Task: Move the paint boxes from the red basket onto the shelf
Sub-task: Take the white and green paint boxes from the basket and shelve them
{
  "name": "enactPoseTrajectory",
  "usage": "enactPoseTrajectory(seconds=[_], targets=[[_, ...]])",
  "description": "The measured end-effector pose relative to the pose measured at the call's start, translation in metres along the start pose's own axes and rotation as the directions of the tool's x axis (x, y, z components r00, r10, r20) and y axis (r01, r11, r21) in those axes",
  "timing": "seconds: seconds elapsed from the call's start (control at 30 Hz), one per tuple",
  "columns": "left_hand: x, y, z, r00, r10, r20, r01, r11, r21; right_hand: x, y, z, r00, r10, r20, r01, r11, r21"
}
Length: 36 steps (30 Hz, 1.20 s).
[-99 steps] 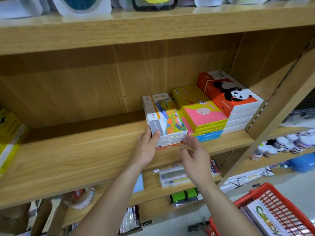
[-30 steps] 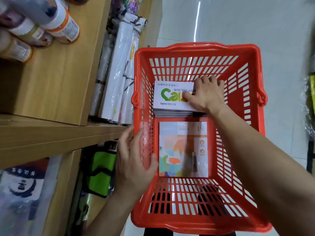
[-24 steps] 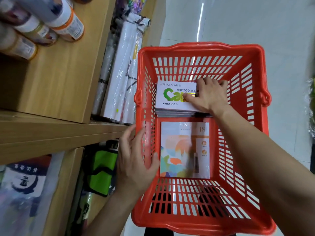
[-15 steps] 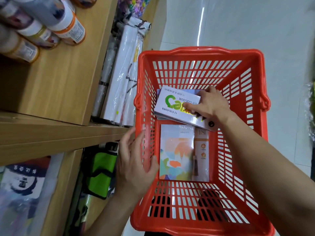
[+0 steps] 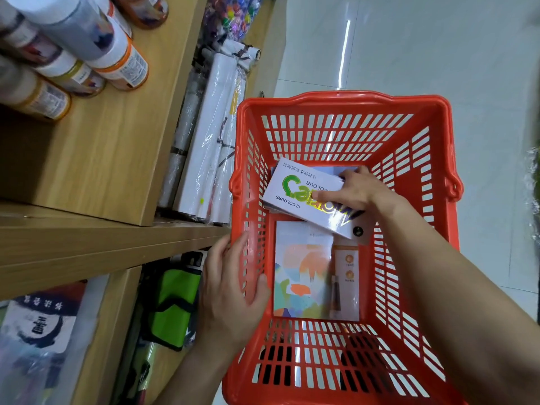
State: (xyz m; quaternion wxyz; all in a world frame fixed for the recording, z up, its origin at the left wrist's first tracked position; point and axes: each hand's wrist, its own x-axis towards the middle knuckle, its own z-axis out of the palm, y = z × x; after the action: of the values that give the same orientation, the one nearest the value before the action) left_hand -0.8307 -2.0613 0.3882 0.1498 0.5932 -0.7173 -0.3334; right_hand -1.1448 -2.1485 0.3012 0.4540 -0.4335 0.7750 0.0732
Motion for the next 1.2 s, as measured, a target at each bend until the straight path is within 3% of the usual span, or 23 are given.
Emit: enactPoseTrajectory(seconds=[0.1,0.23,0.43,0.67,0.83,1.0,1.2], targets=[[0.002,0.001,-0.001,1.000,0.001,0.008,-0.001,1.000,0.007,0.002,-0.002,0.001,0.997,-0.025,0.074,0.023,0.999,0.032],[0.001,0.002,-0.003,1.000,-0.014,0.027,0.014,1.000,-0.008,-0.001,-0.004,0.001,0.999,-0.047,-0.022,0.046,0.998,-0.051],[0.001,0.001,-0.002,0.999,-0.015,0.036,0.015,1.000,-0.020,0.014,-0.001,-0.004,0.990,-0.138,0.010,0.139,0.988,-0.062],[-0.001,0.002,-0.004,0.999,-0.025,0.035,0.025,0.999,-0.027,0.014,-0.003,-0.004,0.998,-0.051,0.038,0.055,0.994,-0.098],[0.002,0.001,-0.005,0.999,-0.003,0.032,0.004,1.000,-0.013,0.018,-0.001,-0.007,0.989,-0.046,0.141,0.041,0.998,0.039],[0.001,-0.001,-0.002,0.999,-0.019,0.040,0.019,1.000,-0.005,0.012,-0.009,-0.009,0.995,-0.014,0.099,0.029,0.989,-0.148],[0.003,-0.004,-0.003,0.999,0.003,0.048,-0.003,1.000,0.002,0.005,-0.003,-0.004,0.996,-0.014,0.093,0.025,0.992,-0.125]])
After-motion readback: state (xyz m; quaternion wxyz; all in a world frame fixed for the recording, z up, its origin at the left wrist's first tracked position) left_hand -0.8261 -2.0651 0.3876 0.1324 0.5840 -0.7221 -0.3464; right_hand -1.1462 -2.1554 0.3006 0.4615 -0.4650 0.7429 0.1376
